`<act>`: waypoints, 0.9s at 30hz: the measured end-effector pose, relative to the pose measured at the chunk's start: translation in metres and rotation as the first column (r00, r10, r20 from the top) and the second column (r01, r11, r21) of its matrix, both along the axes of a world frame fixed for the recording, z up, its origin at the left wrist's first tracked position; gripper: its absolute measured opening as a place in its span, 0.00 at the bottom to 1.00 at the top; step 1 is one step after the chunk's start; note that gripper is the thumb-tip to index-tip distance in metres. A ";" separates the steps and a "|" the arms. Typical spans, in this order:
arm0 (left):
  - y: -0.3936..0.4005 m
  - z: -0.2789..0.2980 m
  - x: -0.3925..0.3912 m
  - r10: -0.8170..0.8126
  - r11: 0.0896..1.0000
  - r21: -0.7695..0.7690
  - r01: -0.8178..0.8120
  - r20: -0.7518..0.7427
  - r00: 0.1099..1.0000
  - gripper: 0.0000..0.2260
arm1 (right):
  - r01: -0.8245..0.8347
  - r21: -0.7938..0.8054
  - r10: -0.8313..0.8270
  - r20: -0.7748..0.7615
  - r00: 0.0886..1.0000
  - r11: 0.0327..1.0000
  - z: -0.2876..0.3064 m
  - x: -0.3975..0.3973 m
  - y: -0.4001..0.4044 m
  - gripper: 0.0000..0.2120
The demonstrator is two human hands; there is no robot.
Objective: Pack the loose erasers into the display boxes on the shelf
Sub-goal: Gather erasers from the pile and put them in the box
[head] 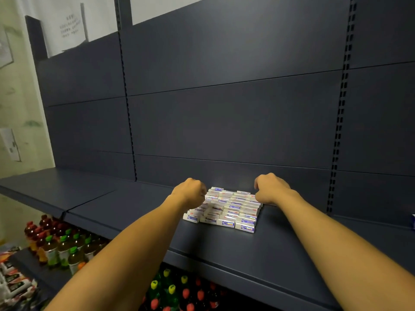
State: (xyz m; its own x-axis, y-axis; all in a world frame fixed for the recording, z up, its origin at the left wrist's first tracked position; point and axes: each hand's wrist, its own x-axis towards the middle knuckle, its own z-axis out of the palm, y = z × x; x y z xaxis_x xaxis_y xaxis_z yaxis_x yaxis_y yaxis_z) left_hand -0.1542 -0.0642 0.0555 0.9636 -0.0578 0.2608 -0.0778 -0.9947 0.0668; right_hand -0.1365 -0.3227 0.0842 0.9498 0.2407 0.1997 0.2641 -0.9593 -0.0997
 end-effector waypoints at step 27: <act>0.084 -0.034 0.078 -0.434 0.901 -0.041 0.433 -0.023 0.901 0.09 | 0.062 0.442 -0.172 0.212 0.962 0.895 -0.080 0.039 0.076 0.10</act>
State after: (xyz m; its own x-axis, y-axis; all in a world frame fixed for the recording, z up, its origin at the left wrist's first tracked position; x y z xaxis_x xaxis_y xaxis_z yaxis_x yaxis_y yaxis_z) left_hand -0.0761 0.0197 0.0214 0.8529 -0.4631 0.2409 -0.4979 -0.8603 0.1091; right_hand -0.0972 -0.2471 0.0038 0.8758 -0.0299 0.4818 0.2208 -0.8626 -0.4551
